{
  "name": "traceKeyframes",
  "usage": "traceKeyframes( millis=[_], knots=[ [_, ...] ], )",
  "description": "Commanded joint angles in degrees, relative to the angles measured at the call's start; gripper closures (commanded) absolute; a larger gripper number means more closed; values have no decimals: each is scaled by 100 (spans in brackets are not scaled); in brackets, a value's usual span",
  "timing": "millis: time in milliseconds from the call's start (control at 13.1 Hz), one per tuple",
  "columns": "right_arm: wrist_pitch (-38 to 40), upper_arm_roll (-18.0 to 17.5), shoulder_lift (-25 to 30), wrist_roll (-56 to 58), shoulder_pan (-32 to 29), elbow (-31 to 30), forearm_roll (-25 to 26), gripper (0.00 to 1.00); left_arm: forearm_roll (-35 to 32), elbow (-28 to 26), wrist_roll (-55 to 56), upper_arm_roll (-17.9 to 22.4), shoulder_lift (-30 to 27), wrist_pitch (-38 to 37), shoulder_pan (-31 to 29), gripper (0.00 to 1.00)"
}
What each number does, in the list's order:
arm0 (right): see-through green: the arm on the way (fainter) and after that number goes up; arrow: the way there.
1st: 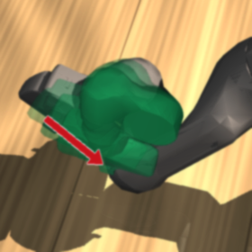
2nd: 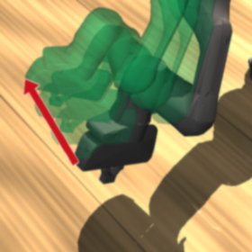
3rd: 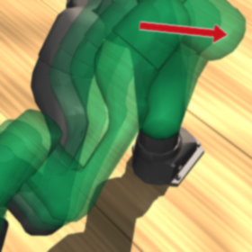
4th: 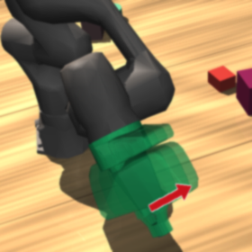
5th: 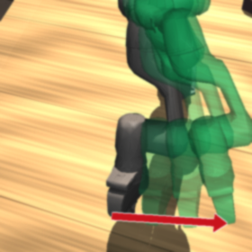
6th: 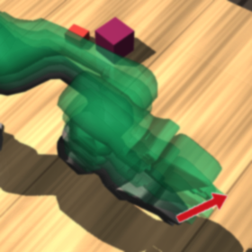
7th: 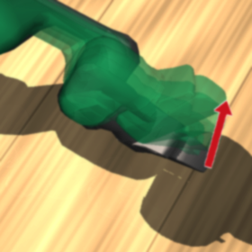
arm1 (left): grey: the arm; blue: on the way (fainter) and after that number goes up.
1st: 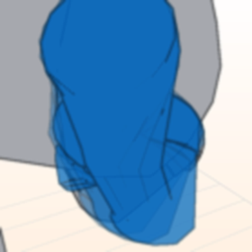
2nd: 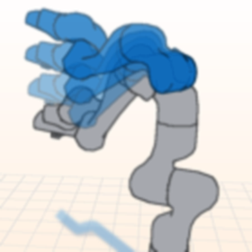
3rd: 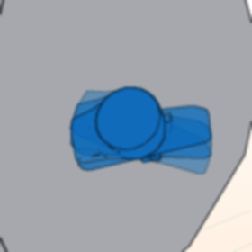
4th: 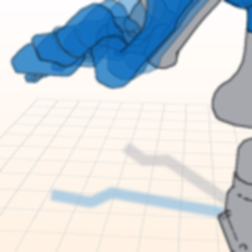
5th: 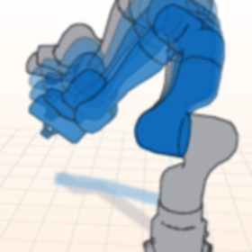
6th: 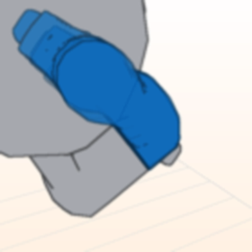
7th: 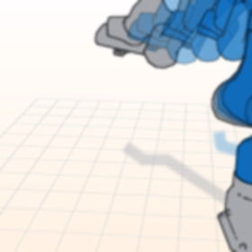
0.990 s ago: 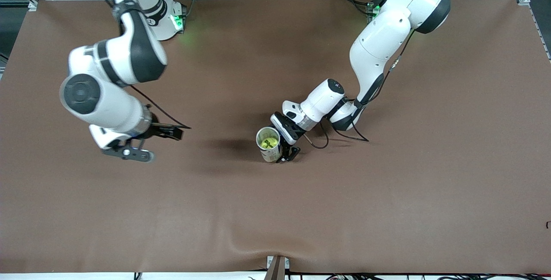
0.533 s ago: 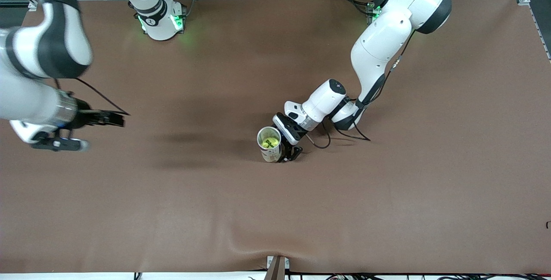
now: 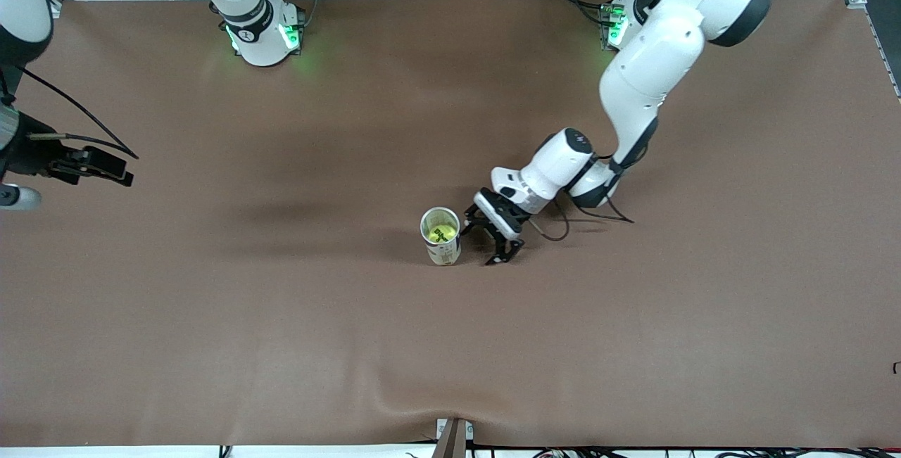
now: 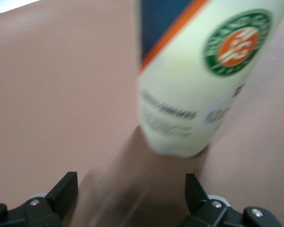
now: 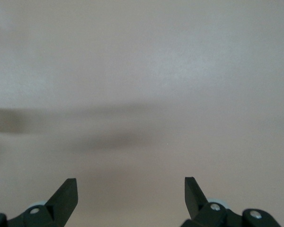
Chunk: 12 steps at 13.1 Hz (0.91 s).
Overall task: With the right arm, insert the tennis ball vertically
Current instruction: 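Open the left gripper and pull it away from the upright can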
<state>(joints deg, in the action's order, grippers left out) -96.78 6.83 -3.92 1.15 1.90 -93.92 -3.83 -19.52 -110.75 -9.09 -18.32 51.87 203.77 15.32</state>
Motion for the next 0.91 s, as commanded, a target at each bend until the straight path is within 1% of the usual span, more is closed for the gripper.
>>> traceKeyframes(
  millis=[0, 76, 229, 305, 457, 609, 686, 762, 838],
  knots=[
    [-25, -112, -21, 26, -172, 189, 102, 0, -682, -667, 4, -382, -414, -30, -1009, 0],
    [-25, -112, -74, 26, -172, 320, 111, 0, -1077, -720, 21, -557, -397, -30, -1474, 0],
    [-8, -112, -83, 26, -181, 357, 224, 0, -1684, -834, 162, -1057, -353, -82, -2450, 0],
    [-8, -112, -83, 26, -216, 365, 225, 0, -1887, -834, 214, -1147, -336, -91, -2768, 0],
    [1, -121, -13, 43, -217, 313, 181, 0, -2021, -834, 303, -1165, -370, -91, -3103, 0],
    [-16, -130, 267, 576, -207, 60, 190, 0, -2065, -747, 320, -1165, -344, -91, -3385, 0],
    [62, -130, 329, 745, -207, 6, 190, 0, -2065, -625, 355, -1165, -344, -100, -3456, 0],
    [350, -147, 365, 694, -181, 49, 190, 0, -2065, -467, 486, -1165, -292, -109, -3509, 0],
    [431, -165, 400, 607, -172, 101, 190, 0, -2065, -343, 592, -1165, -291, -109, -3474, 0]
  ],
)
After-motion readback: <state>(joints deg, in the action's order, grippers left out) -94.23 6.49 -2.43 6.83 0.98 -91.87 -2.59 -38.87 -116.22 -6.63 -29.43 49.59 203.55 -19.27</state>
